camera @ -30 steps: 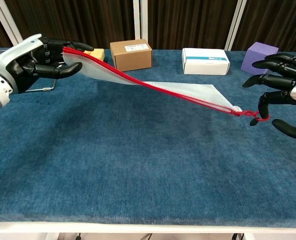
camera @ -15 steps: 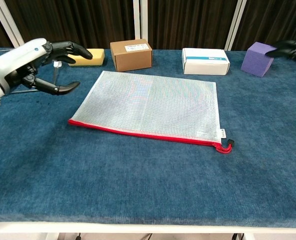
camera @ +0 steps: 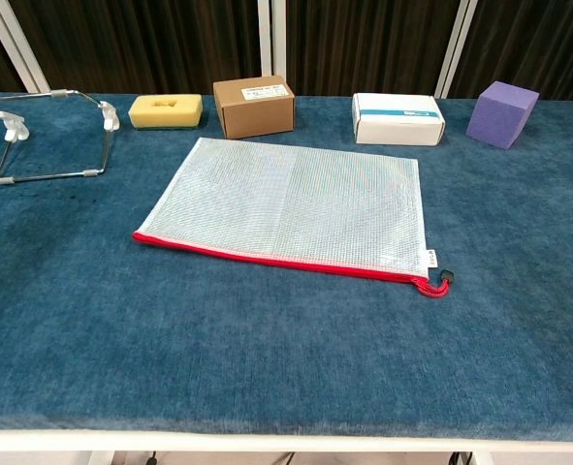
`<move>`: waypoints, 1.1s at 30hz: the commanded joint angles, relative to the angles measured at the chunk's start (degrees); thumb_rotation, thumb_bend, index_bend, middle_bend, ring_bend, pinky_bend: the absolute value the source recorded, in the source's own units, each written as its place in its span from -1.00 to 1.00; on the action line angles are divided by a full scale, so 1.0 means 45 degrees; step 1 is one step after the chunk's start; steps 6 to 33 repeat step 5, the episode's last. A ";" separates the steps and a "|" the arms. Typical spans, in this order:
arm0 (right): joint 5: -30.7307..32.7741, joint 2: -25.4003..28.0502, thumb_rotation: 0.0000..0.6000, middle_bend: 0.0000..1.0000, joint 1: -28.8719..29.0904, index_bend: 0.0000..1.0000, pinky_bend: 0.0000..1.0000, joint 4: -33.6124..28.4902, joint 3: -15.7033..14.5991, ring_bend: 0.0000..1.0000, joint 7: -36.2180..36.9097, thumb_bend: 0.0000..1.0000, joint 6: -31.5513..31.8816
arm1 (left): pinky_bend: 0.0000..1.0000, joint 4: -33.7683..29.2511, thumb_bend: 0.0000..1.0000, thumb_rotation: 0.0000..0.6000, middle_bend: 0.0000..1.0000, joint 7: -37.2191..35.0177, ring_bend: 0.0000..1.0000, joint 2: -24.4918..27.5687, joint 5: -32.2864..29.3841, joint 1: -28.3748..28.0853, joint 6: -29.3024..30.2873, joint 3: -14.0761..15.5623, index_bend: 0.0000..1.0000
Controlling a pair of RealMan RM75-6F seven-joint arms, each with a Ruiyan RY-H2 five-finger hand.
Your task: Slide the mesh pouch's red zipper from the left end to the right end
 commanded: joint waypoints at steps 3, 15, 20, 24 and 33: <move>0.0084 0.0381 1.00 -0.95 -0.1212 -1.00 -1.00 0.0462 -0.0363 -1.00 0.1715 -0.65 0.0771 | -0.73 -0.1267 -0.47 1.00 -0.63 0.0540 -0.82 0.1159 -0.0289 0.1721 0.1622 0.0604 -0.51; 0.0032 0.0276 1.00 -0.95 -0.1466 -1.00 -1.00 0.0617 -0.0409 -1.00 0.1901 -0.65 0.0937 | -0.73 -0.1581 -0.47 1.00 -0.63 0.0469 -0.82 0.1326 -0.0187 0.2149 0.1938 0.0785 -0.51; 0.0032 0.0276 1.00 -0.95 -0.1466 -1.00 -1.00 0.0617 -0.0409 -1.00 0.1901 -0.65 0.0937 | -0.73 -0.1581 -0.47 1.00 -0.63 0.0469 -0.82 0.1326 -0.0187 0.2149 0.1938 0.0785 -0.51; 0.0032 0.0276 1.00 -0.95 -0.1466 -1.00 -1.00 0.0617 -0.0409 -1.00 0.1901 -0.65 0.0937 | -0.73 -0.1581 -0.47 1.00 -0.63 0.0469 -0.82 0.1326 -0.0187 0.2149 0.1938 0.0785 -0.51; 0.0032 0.0276 1.00 -0.95 -0.1466 -1.00 -1.00 0.0617 -0.0409 -1.00 0.1901 -0.65 0.0937 | -0.73 -0.1581 -0.47 1.00 -0.63 0.0469 -0.82 0.1326 -0.0187 0.2149 0.1938 0.0785 -0.51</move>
